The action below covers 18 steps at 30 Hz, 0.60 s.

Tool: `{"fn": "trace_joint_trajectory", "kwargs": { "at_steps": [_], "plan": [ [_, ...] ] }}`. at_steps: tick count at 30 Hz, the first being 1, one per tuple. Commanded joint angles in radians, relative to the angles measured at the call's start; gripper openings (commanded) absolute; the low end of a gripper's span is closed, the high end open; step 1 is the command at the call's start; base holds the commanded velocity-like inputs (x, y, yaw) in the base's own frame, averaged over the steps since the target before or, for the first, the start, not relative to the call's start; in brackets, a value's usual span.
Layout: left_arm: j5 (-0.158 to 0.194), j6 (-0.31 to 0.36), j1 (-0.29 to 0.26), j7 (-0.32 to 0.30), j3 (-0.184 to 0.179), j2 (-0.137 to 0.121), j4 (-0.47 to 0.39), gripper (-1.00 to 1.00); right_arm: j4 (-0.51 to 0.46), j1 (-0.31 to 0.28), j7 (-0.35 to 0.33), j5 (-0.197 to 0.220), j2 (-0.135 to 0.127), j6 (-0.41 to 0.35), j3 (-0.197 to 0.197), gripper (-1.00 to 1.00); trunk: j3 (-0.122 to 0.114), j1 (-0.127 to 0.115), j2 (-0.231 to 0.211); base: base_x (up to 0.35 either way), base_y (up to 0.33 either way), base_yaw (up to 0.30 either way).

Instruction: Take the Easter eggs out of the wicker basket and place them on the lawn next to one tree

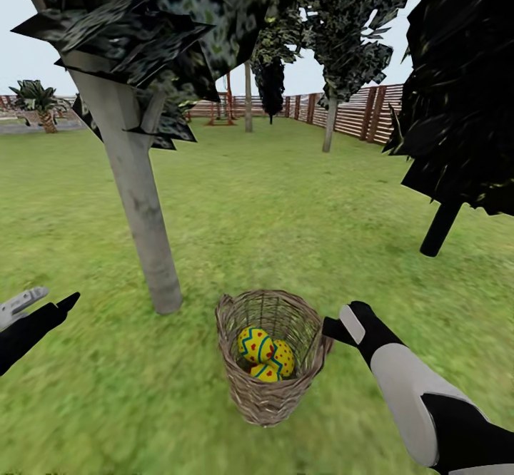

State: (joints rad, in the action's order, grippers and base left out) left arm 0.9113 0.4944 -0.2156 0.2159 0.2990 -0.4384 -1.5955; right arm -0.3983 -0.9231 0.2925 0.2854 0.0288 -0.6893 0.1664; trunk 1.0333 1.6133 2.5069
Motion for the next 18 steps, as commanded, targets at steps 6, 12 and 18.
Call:
{"fn": "trace_joint_trajectory", "kwargs": {
  "at_steps": [6,12,18],
  "plan": [
    [0.011,0.004,-0.001,0.008,0.0,0.0,-0.002,1.0,0.059,0.001,0.008,-0.031,0.0,0.056,0.0,-1.0,0.005,0.001,0.0,0.0,0.0,0.0],
    [0.011,0.004,-0.001,0.008,0.0,0.0,-0.002,1.0,0.06,0.001,0.008,-0.031,0.001,0.056,-0.001,1.0,0.005,0.001,0.0,0.0,0.0,0.0],
    [0.011,0.004,0.0,0.007,0.0,0.0,-0.003,1.0,0.065,0.001,0.008,-0.031,0.002,0.056,-0.001,1.0,0.005,0.001,0.0,0.0,0.0,0.0]
  ]
}}
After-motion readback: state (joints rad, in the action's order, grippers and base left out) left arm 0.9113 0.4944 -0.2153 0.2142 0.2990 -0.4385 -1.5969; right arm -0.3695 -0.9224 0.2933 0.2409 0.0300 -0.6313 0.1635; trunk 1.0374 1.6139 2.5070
